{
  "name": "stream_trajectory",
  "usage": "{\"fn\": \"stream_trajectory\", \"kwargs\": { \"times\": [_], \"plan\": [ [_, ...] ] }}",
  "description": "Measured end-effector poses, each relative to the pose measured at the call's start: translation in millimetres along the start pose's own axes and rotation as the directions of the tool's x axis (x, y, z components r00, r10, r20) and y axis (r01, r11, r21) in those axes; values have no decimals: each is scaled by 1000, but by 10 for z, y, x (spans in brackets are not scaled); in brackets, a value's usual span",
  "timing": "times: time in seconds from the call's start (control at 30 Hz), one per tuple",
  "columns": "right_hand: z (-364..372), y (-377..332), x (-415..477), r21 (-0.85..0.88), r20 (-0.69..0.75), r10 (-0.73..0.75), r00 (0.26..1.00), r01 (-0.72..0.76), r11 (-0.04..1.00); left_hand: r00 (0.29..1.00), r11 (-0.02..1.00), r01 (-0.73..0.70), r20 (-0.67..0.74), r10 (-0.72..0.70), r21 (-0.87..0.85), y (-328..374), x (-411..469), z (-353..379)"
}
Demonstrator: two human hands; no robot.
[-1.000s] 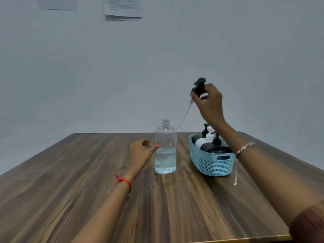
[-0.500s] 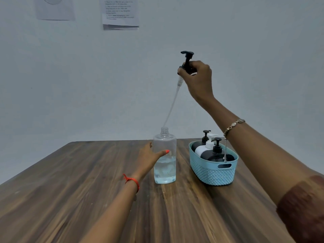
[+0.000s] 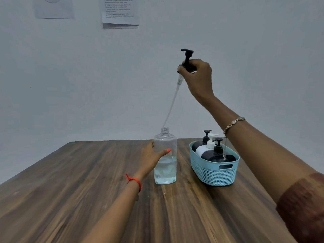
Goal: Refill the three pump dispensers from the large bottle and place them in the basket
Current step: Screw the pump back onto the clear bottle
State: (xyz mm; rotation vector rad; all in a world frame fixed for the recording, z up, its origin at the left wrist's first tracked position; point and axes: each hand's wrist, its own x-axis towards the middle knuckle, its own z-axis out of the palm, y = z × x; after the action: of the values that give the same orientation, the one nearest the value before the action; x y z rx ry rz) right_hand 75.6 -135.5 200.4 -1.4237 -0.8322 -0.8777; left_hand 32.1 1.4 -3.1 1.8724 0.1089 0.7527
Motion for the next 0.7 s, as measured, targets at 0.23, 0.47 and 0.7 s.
{"fn": "stream_trajectory", "kwargs": {
  "times": [0.23, 0.47, 0.7],
  "plan": [
    [19, 46, 51, -32, 0, -21, 1000, 21, 999, 1000, 1000, -24, 0, 24, 14, -49, 17, -2],
    [130, 297, -117, -102, 162, 12, 987, 4, 995, 1000, 1000, -17, -6, 17, 5, -63, 38, 12],
    [328, 716, -645, -236, 474, 270, 838, -175, 956, 1000, 1000, 24, 4, -24, -5, -120, 88, 68]
  ]
}}
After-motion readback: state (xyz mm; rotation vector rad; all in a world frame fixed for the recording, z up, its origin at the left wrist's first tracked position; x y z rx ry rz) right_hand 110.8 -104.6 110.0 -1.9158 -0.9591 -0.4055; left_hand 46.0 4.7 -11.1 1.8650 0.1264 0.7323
